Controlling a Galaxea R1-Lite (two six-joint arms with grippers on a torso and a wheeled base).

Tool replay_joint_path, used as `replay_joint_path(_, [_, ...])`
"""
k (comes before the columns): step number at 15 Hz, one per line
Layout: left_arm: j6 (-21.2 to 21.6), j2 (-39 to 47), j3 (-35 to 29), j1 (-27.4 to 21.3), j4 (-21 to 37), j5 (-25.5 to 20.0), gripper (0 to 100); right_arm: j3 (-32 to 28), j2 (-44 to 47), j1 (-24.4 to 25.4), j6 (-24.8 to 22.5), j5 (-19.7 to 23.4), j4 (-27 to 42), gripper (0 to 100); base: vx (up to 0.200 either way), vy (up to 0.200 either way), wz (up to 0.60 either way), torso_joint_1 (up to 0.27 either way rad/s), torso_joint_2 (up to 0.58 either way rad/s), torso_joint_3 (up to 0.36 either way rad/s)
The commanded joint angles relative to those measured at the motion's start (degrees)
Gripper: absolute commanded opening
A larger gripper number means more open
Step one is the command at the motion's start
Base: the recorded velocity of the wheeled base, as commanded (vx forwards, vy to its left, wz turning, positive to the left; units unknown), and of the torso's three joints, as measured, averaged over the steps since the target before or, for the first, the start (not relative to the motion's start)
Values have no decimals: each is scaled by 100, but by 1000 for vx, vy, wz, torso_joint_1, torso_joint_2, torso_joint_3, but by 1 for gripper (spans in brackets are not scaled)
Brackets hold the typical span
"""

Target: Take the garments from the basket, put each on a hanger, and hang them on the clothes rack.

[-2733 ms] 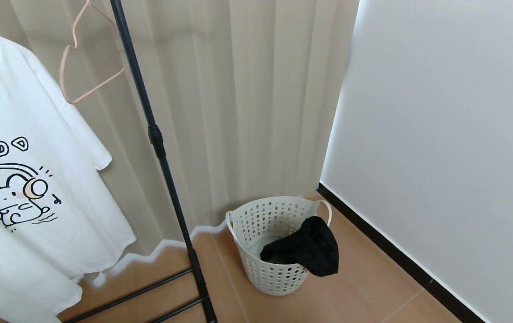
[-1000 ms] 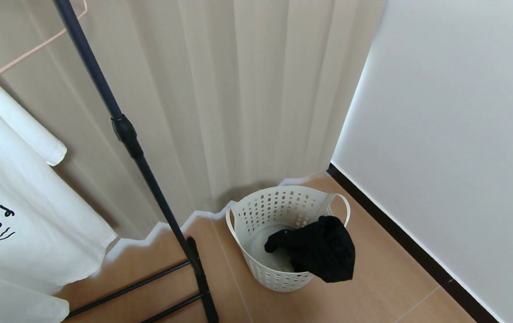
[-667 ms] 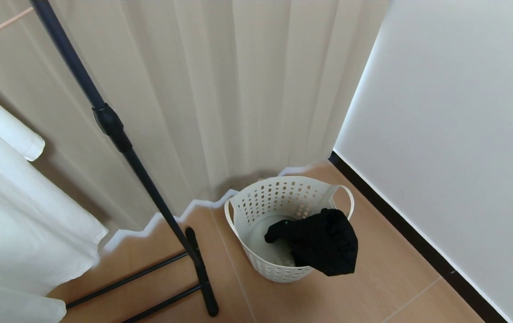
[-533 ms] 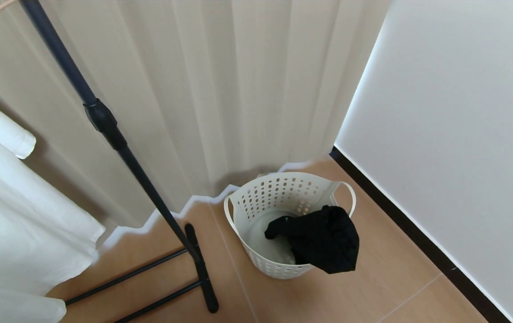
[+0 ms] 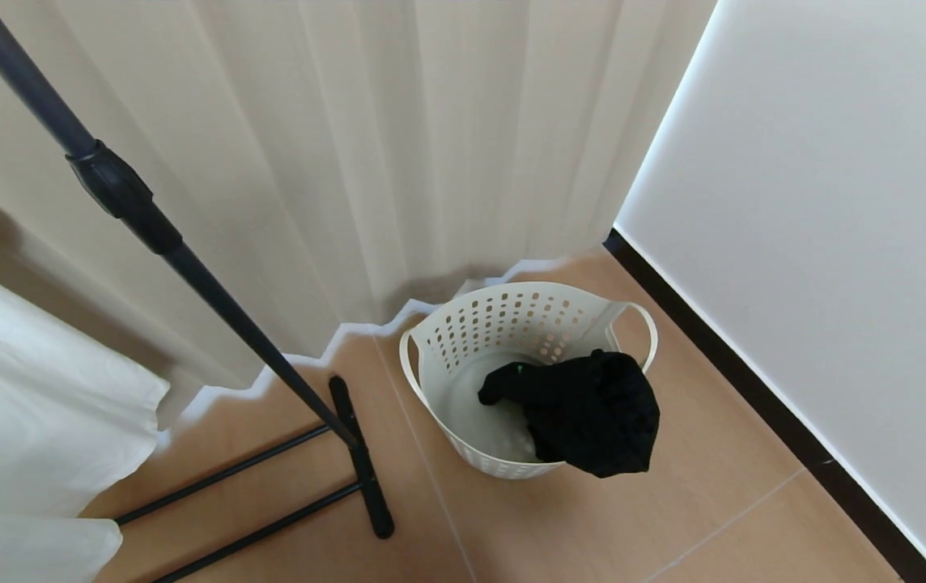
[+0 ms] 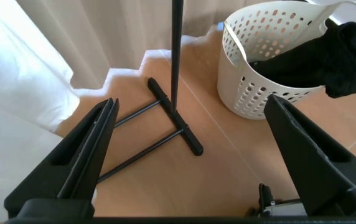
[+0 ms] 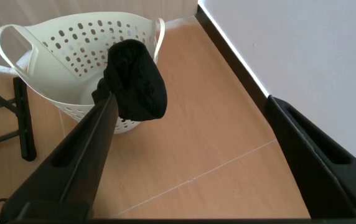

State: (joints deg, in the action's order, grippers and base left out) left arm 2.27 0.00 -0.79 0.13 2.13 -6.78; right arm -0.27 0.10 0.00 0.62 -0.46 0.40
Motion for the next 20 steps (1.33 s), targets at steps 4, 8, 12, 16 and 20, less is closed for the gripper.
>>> replay_joint_path(4, [2,0,0,-5,-2,1,100,0,8,0,-1,2,4,100,0,0,0,1,6,-196])
replay_joint_path(8, [-7,0,0,4,-2,10,100,0,605,0,-1,2,4,100,0,0,0,1,7,-200])
replay_joint_path(12, [-7,0,0,-5,-2,10,100,0,2311,1266,-1,196,4,100,0,0,0,5,0,-51])
replay_joint_path(16, [-7,0,0,4,-2,10,100,-553,3743,1942,87,169,-620,100,0,0,0,0,0,0])
replay_joint_path(20, [-7,0,0,-5,-2,10,100,-1379,6151,1881,-440,90,-1824,100,0,0,0,0,0,0])
